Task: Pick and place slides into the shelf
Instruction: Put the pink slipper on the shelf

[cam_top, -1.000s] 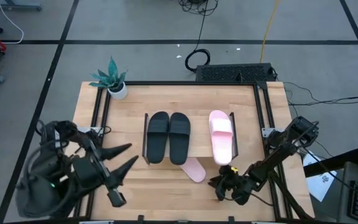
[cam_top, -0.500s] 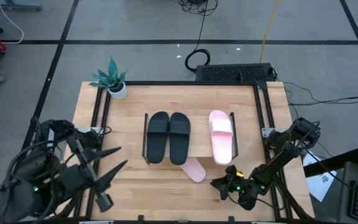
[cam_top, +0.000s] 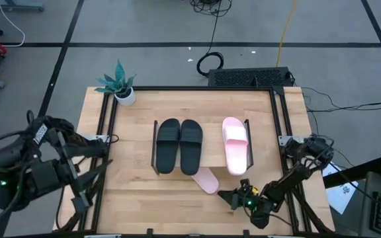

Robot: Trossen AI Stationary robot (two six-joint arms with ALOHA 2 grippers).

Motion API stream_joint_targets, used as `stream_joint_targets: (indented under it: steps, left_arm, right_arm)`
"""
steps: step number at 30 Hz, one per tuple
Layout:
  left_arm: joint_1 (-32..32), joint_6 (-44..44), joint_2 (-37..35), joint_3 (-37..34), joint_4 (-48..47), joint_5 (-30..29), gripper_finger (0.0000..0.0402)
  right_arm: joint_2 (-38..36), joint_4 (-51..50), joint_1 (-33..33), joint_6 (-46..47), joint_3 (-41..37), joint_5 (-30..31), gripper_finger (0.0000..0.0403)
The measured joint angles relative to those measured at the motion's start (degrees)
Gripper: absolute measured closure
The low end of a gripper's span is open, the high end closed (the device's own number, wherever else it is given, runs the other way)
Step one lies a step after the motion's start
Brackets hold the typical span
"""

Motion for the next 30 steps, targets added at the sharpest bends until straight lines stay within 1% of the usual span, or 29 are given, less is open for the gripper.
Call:
stream_joint_targets:
  steps: [3, 7, 11, 18, 30]
  left_arm:
    - [-1.4, 0.1, -1.2, 0.0, -2.9, 0.0, 0.024]
    - [-2.9, 0.0, -2.2, 0.0, -3.4, -0.1, 0.024]
    - [-3.7, 0.2, -2.1, 0.0, -3.7, 0.0, 0.024]
    - [-5.0, 0.0, -2.1, 0.0, -5.5, 0.1, 0.024]
    - [-5.2, 1.2, -2.1, 0.0, -5.5, 0.1, 0.024]
  right_arm:
    - [1.3, -0.9, -0.1, -0.1, 2.7, -1.8, 0.0299]
    - [1.4, -4.4, 0.1, 1.9, 4.6, -4.3, 0.031]
    - [1.5, -5.0, 0.4, 2.9, 5.1, -2.8, 0.0327]
    - [1.6, -5.3, 0.5, 1.6, 6.4, -3.6, 0.0352]
    - [1.6, -5.2, -2.5, 0.7, 6.9, -4.1, 0.0358]
